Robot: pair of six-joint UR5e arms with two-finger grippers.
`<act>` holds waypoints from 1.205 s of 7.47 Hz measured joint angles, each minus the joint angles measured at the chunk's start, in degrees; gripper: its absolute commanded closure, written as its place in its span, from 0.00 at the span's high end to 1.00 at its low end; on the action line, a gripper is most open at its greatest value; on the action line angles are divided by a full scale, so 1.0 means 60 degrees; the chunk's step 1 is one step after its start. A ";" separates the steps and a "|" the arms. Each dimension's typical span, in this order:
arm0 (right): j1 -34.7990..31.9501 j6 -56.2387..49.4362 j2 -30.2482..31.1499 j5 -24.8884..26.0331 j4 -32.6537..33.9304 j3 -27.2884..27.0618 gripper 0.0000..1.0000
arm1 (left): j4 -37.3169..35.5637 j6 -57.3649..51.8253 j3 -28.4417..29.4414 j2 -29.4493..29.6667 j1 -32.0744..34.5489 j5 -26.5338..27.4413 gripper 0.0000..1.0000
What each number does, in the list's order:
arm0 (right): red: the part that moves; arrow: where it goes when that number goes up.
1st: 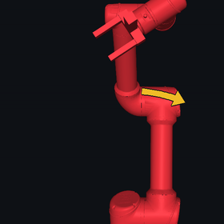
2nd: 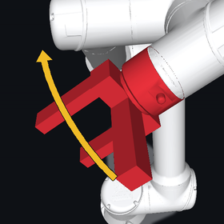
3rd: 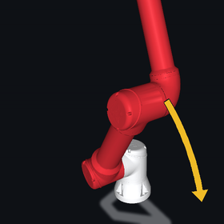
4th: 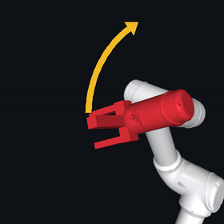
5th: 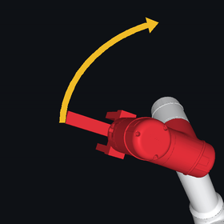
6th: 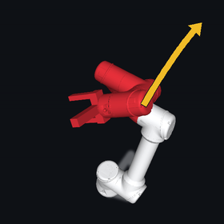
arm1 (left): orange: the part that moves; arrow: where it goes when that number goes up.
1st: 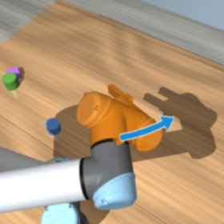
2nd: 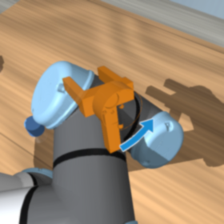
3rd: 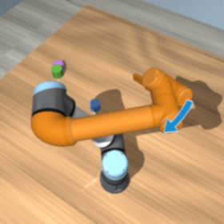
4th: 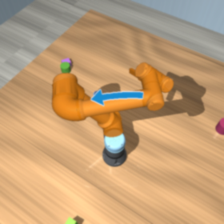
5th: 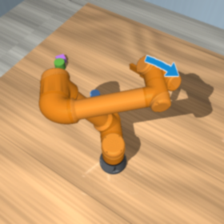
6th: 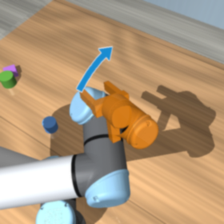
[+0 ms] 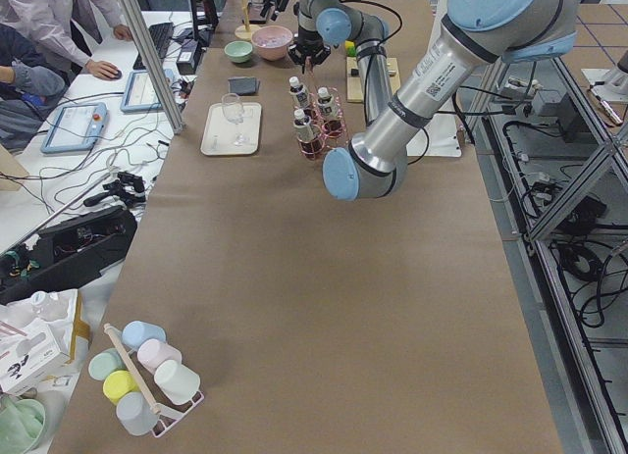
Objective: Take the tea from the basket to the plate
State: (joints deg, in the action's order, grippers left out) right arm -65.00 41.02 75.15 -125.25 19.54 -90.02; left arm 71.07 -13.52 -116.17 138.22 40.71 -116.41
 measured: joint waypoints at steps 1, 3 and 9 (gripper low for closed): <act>0.0090 0.0103 -0.0031 0.0129 -0.0475 0.0111 1.00 | -0.0013 0.0205 0.0103 0.0264 -0.0350 0.0267 0.00; 0.0487 0.0797 -0.0169 0.0703 -0.1264 0.0202 1.00 | -0.0022 0.0518 0.0193 0.0533 -0.1033 0.0904 0.00; 0.2349 0.2379 -0.0505 0.2934 -0.2219 0.0094 1.00 | -0.0002 0.0526 0.0206 0.0471 -0.1273 0.1171 0.00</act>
State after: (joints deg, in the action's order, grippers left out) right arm -50.90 55.29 72.11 -107.64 6.23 -89.46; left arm 71.05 -10.37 -114.93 141.04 33.06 -109.39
